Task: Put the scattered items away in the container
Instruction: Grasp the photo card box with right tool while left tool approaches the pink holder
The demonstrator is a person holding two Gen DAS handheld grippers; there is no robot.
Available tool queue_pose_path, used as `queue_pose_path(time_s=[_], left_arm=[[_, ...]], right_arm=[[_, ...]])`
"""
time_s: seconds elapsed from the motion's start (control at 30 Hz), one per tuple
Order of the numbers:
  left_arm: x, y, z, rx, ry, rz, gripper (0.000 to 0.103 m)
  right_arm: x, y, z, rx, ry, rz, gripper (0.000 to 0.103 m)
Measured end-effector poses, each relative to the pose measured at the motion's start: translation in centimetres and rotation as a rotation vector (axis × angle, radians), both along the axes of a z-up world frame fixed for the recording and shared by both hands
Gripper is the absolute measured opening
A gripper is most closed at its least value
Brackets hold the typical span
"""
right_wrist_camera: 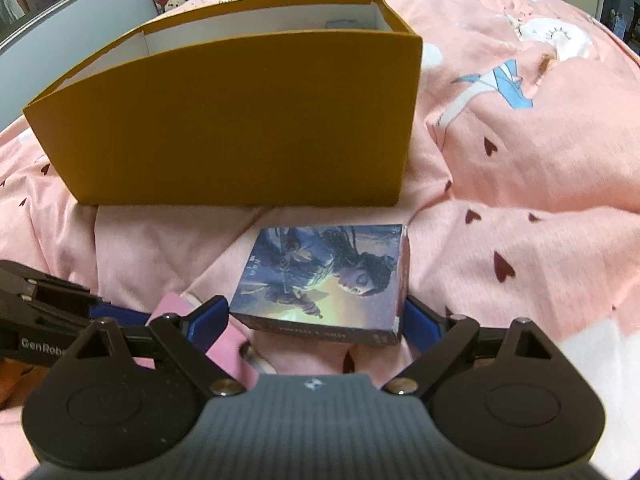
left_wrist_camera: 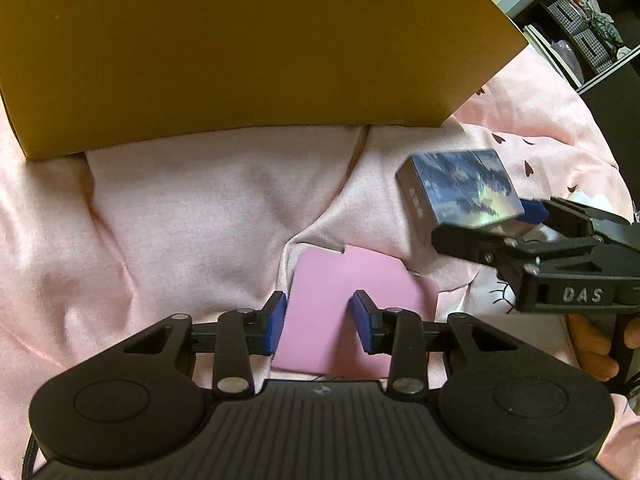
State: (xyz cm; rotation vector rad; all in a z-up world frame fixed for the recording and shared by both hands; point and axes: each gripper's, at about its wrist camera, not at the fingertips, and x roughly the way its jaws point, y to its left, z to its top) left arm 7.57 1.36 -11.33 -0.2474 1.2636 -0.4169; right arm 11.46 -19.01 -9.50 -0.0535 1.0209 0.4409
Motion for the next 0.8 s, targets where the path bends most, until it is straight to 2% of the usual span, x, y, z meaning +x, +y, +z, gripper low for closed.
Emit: queue_pose_path(time_s=[0.17,0.2,0.27,0.37,0.6,0.73,0.8], left_arm=[[0.5,-0.3,-0.6,0.007,0.023,0.023,0.061],[0.5,-0.5,-0.7,0.005,0.027,0.019,0.064],[0.8,-0.9,-1.1,-0.005,0.041,0.002,0.077],[1.0,-1.3,-1.7,-0.013,0.051,-0.018,0.086],[1.0,-1.7,-2.0,-0.024,0.036,-0.035,0.085],[0.1,-1.9,-0.8,-0.005,-0.014,-0.062,0.069],[-0.4,-2.0,0.1,0.007,-0.045,-0.076,0.064]], right_arm=[[-0.2,-0.6,-0.2,-0.001,0.11,0.036,0.093],[-0.4,-0.7,-0.3,-0.006,0.121,0.043,0.093],[-0.7,-0.9,-0.3,-0.015,0.137,0.063,0.093],[-1.0,-1.0,-0.2,-0.02,0.145,0.093,0.093],[-0.8,-1.8,0.5,0.016,0.165,0.117,0.093],[-1.1,-2.4,0.9,0.04,0.164,0.116,0.093],[-1.3,-2.8,1.2,0.047,0.162,0.121,0.093]])
